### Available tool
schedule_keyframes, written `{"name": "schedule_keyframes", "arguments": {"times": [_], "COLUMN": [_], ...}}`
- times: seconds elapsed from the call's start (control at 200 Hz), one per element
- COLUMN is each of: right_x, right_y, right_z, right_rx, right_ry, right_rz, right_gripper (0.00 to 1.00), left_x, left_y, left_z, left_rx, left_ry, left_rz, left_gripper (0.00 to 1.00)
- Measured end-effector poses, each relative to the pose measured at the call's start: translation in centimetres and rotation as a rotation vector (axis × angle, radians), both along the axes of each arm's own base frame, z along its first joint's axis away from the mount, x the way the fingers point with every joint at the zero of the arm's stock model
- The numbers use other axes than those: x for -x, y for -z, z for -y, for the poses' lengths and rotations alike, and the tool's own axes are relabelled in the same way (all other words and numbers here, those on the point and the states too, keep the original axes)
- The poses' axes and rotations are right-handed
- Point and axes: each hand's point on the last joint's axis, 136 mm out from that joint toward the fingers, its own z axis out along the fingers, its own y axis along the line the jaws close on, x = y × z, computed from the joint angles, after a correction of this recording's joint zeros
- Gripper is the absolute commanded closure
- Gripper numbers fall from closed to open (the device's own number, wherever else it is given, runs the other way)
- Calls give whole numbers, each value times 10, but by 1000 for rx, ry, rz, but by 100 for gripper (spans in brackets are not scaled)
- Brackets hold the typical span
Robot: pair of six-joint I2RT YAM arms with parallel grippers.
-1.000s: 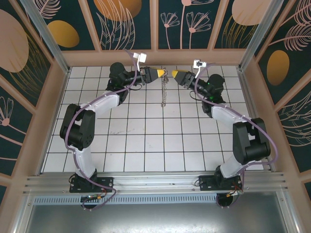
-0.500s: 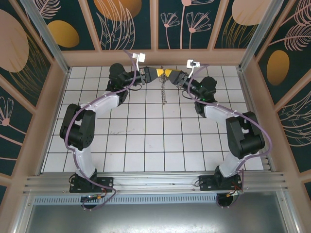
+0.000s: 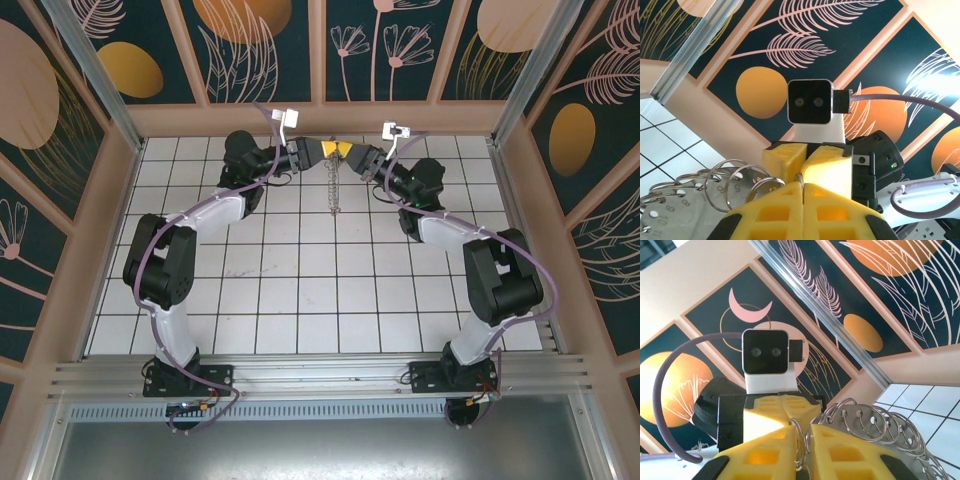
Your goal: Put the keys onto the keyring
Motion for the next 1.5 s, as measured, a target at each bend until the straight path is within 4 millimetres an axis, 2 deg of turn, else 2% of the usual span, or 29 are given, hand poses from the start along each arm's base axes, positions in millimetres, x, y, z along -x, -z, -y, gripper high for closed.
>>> {"name": "schedule_keyframes", "arguments": {"times": [0.055, 0.31, 0.465, 0.721, 0.861, 1.126, 1.386, 1.501], "right_x": [0, -1, -4, -19, -26, -19, -16, -16], "right_y": [0, -3, -1, 24, 28, 11, 29, 31], "right_z": [0, -2, 1, 21, 30, 31, 26, 25], "right_rx": [0, 4, 24, 134, 205, 273, 289, 292], "right_ry": [-1, -12, -21, -24, -47, -149, -233, -237], "right_rz": [1, 9, 3, -53, -58, 9, -32, -34], "right_gripper": [100, 100, 100, 100, 100, 100, 100, 100], "left_x": [-1, -4, -6, -20, -27, -24, -28, -27], "left_y": [0, -1, 1, 12, 9, -1, 20, 31], "left_z": [0, -2, -1, -4, -7, -1, 6, 8], "left_rx": [1, 8, -4, -89, -144, -225, -270, -278], "left_ry": [-4, -13, -17, -55, -61, -3, 73, 105], "left_rz": [-4, -4, 1, 30, 75, 158, 125, 91], "left_gripper": [100, 100, 76, 64, 63, 63, 64, 64]}}
